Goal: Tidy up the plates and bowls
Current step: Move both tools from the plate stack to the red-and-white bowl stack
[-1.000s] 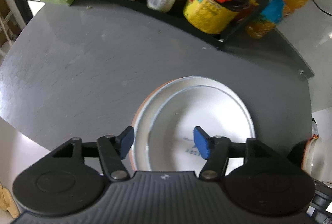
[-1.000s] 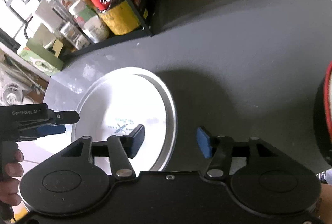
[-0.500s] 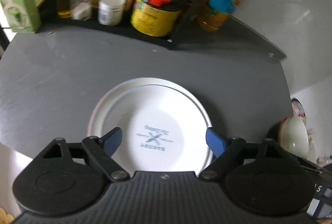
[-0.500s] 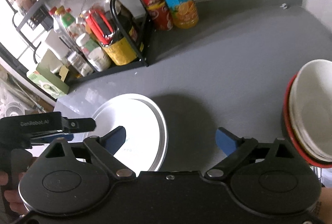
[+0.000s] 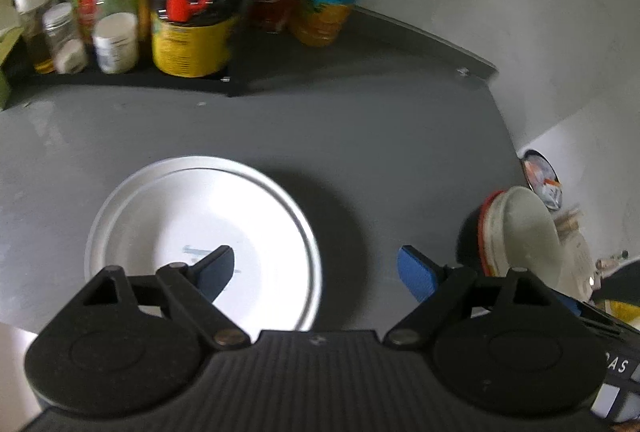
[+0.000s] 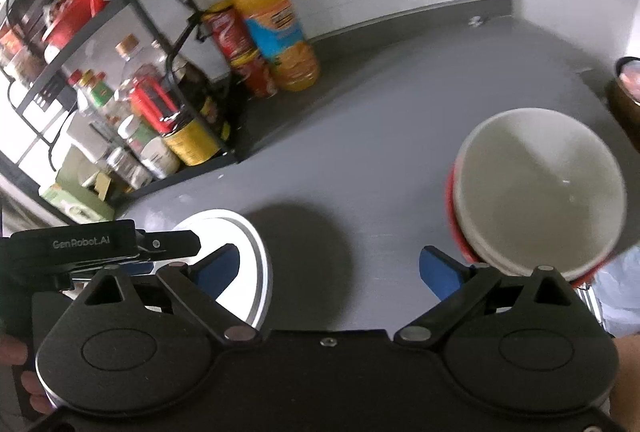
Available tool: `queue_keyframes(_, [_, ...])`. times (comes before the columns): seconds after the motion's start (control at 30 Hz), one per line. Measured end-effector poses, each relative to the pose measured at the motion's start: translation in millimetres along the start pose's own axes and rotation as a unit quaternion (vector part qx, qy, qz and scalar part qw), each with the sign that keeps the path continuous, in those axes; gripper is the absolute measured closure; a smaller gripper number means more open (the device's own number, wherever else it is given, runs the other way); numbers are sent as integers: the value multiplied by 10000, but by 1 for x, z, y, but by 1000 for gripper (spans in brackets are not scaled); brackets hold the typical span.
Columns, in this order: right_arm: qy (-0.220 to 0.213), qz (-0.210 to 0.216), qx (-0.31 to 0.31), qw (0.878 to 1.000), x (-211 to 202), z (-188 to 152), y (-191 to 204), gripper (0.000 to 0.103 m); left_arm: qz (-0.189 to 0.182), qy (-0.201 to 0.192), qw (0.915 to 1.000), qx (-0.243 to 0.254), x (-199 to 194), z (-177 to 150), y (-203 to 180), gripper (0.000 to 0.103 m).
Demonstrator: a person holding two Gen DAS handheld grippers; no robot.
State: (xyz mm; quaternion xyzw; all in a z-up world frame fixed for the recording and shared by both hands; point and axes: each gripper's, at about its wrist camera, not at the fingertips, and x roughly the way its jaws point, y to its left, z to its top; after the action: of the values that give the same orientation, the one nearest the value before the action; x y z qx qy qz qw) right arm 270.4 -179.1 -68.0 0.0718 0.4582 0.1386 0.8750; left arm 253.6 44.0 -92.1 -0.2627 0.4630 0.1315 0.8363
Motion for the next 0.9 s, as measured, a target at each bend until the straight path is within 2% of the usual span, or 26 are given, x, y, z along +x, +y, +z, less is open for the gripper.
queue_keyframes(0.47, [-262,-310,489,9980,-37,-8,-61,5,-233,263,9984,451,20,-4,-67,15])
queue_keyframes(0.9, [-368,-525,996,9930,-47,-4,-121,5,-413,486,9954,713,55,-1,-118,15])
